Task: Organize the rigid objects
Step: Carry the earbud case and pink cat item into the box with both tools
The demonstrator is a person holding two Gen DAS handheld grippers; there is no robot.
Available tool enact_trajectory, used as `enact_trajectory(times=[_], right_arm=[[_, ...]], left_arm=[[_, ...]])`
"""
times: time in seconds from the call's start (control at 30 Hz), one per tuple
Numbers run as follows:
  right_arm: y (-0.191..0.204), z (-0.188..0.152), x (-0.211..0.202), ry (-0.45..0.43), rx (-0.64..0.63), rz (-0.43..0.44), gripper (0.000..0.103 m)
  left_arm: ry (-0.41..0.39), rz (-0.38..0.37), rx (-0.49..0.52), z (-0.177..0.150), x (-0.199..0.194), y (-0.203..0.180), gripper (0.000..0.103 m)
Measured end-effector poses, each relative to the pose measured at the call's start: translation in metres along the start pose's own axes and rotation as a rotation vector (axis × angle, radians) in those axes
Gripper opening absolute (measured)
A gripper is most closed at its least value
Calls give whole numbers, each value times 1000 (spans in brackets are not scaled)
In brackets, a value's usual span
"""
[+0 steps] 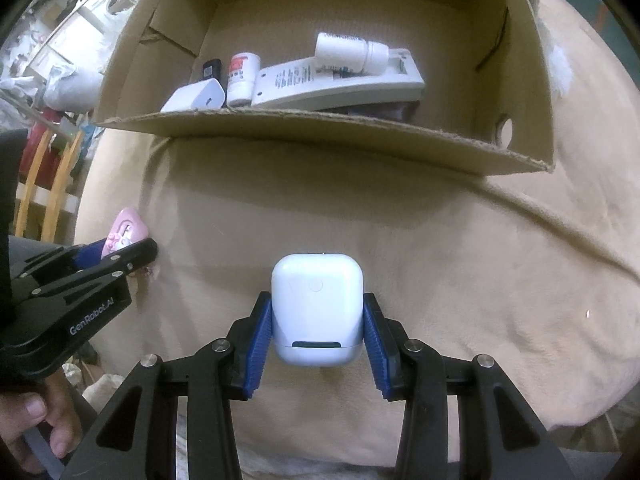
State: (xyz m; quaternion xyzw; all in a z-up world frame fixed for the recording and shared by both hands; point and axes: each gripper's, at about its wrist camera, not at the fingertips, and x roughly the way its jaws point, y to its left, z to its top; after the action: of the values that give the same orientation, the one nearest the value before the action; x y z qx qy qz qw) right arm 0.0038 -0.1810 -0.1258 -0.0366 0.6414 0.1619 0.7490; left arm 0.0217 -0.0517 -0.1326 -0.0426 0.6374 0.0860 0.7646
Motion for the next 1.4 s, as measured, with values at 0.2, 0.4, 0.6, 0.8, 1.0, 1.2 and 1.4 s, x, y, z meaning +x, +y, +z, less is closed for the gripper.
enact_trajectory(times=[0.2, 0.4, 0.6, 0.8, 1.0, 1.2, 1.4], right_arm=[[-2, 1, -22, -86, 13, 40, 45], [-9, 13, -67, -256, 34, 99, 45], [-17, 51, -104, -370, 44, 108, 45], [-25, 101, -109, -381, 30, 97, 45], [-33, 130, -83, -342, 3, 86, 45], [-40, 133, -67, -332, 32, 123, 45], [-40, 136, -53, -309, 28, 79, 45]], left_arm=[[-71, -14, -10, 3, -29, 1, 27], [-190, -46, -32, 22, -81, 8, 27], [-274, -25, -32, 65, -114, 10, 27], [-278, -17, -62, 112, -115, 7, 27], [-249, 7, -80, 142, -96, -7, 27], [-218, 30, -104, 155, -68, -25, 27], [-193, 89, -154, 161, -50, -24, 27]])
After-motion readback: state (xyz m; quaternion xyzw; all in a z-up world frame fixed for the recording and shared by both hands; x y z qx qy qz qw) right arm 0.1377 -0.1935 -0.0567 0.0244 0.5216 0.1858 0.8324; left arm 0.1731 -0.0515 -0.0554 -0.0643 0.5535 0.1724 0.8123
